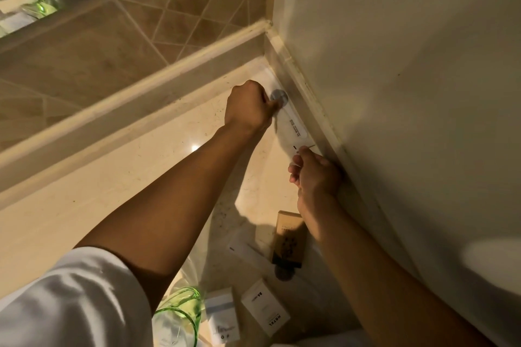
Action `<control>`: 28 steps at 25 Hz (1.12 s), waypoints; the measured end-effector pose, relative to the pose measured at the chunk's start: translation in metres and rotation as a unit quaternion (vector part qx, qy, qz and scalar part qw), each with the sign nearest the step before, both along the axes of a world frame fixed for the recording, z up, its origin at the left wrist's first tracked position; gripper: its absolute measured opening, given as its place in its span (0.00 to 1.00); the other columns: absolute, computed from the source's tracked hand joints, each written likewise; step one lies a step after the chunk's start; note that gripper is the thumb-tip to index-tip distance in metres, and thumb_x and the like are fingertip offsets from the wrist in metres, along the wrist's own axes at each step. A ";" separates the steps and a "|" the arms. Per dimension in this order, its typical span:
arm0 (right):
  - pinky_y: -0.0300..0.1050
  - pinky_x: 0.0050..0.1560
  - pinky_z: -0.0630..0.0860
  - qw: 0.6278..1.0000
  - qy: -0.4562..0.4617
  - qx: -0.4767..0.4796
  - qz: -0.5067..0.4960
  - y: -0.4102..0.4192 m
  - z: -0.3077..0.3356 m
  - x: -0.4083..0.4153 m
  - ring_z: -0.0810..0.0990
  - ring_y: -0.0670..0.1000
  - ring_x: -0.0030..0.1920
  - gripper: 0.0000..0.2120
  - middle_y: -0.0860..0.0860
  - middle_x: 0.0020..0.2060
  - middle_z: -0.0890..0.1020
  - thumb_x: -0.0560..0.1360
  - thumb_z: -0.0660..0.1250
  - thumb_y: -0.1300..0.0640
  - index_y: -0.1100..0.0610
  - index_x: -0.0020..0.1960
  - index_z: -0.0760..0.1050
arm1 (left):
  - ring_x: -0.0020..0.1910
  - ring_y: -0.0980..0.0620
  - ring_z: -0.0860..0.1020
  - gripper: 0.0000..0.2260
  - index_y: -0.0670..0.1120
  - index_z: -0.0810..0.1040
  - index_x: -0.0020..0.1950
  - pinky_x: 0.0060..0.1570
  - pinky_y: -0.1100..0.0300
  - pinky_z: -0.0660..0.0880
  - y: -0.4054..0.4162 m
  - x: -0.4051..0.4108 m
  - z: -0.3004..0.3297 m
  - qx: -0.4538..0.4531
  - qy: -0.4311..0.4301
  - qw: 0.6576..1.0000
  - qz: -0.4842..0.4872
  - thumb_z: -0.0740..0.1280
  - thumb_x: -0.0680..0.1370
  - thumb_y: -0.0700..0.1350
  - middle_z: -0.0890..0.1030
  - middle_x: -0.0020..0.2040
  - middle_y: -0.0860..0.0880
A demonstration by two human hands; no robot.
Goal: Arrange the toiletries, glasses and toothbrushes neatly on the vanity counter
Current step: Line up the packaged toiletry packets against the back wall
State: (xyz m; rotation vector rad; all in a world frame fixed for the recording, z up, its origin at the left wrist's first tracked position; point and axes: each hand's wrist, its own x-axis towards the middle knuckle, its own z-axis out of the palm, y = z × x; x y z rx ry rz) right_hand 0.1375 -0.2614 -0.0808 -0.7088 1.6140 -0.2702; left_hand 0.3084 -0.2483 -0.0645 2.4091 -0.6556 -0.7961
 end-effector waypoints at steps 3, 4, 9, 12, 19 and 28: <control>0.38 0.24 0.73 1.000 -0.013 0.010 -0.024 0.000 0.000 0.000 0.79 0.46 0.24 0.10 0.50 0.29 0.84 0.75 0.73 0.51 0.58 0.44 0.83 | 0.38 0.43 0.83 0.19 0.37 0.84 0.39 0.41 0.48 0.81 -0.001 0.001 0.000 0.005 -0.018 1.000 -0.006 0.72 0.77 0.54 0.85 0.35 0.41; 0.38 0.25 0.73 0.999 -0.017 0.010 -0.026 0.000 0.001 0.000 0.78 0.46 0.24 0.10 0.49 0.29 0.84 0.75 0.73 0.50 0.58 0.43 0.83 | 0.37 0.43 0.82 0.20 0.38 0.84 0.38 0.40 0.49 0.79 0.000 0.001 0.000 0.005 -0.018 1.000 -0.006 0.72 0.77 0.54 0.85 0.34 0.41; 0.35 0.27 0.76 0.990 0.019 -0.065 0.123 0.006 0.013 -0.006 0.84 0.44 0.29 0.14 0.48 0.32 0.86 0.77 0.69 0.46 0.57 0.46 0.83 | 0.31 0.47 0.79 0.26 0.40 0.81 0.31 0.33 0.54 0.70 0.016 -0.007 0.009 0.006 -0.019 1.000 -0.001 0.70 0.77 0.60 0.80 0.27 0.46; 0.33 0.29 0.77 0.974 0.051 -0.115 0.186 0.009 0.026 -0.015 0.84 0.42 0.29 0.16 0.50 0.35 0.86 0.78 0.68 0.46 0.59 0.46 0.82 | 0.34 0.43 0.78 0.27 0.38 0.78 0.33 0.35 0.51 0.70 0.037 -0.019 0.022 0.007 -0.028 0.999 0.014 0.69 0.78 0.60 0.80 0.30 0.41; 0.39 0.30 0.76 0.912 0.024 -0.121 0.391 0.031 0.060 -0.056 0.76 0.44 0.24 0.10 0.50 0.28 0.81 0.76 0.68 0.53 0.56 0.38 0.81 | 0.39 0.47 0.79 0.17 0.44 0.79 0.38 0.37 0.59 0.66 0.145 -0.091 0.037 0.024 -0.017 0.999 0.016 0.69 0.79 0.56 0.81 0.34 0.48; 0.32 0.38 0.73 0.772 0.094 -0.284 0.561 0.087 0.060 -0.150 0.80 0.45 0.39 0.05 0.47 0.40 0.83 0.75 0.72 0.52 0.53 0.44 0.79 | 0.60 0.35 0.77 0.22 0.39 0.75 0.68 0.57 0.51 0.73 0.213 -0.173 0.031 0.119 -0.004 0.992 -0.041 0.70 0.77 0.49 0.77 0.61 0.35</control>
